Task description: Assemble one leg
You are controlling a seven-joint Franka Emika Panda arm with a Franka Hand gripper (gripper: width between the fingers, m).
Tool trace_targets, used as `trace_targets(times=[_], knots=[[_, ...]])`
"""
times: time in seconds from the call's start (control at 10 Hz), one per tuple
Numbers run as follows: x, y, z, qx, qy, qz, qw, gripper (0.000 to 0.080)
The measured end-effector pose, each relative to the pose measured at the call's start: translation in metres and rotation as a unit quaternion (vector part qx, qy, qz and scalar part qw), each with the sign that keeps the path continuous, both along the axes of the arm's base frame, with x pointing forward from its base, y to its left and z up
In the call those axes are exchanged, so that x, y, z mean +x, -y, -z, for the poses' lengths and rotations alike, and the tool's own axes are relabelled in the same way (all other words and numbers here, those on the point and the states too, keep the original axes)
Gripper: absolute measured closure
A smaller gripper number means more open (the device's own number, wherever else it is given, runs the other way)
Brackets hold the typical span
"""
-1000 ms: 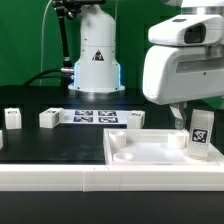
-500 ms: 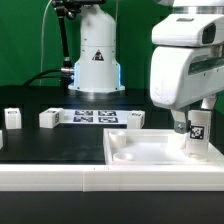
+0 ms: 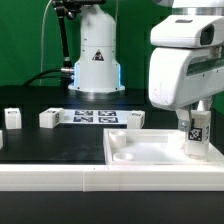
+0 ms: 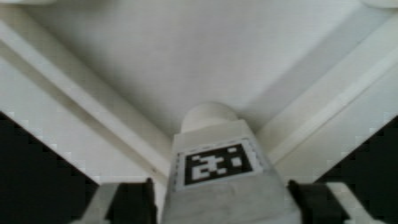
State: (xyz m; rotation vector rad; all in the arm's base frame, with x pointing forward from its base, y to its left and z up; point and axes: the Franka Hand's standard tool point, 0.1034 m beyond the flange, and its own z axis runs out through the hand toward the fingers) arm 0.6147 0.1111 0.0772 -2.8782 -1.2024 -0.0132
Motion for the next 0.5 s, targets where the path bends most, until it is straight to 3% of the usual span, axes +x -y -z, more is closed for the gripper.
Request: trace_targets(times=[0.5], knots=[[-0.0004, -0.0001, 0.0002, 0.000, -0.002, 0.020, 1.000, 0.0509]])
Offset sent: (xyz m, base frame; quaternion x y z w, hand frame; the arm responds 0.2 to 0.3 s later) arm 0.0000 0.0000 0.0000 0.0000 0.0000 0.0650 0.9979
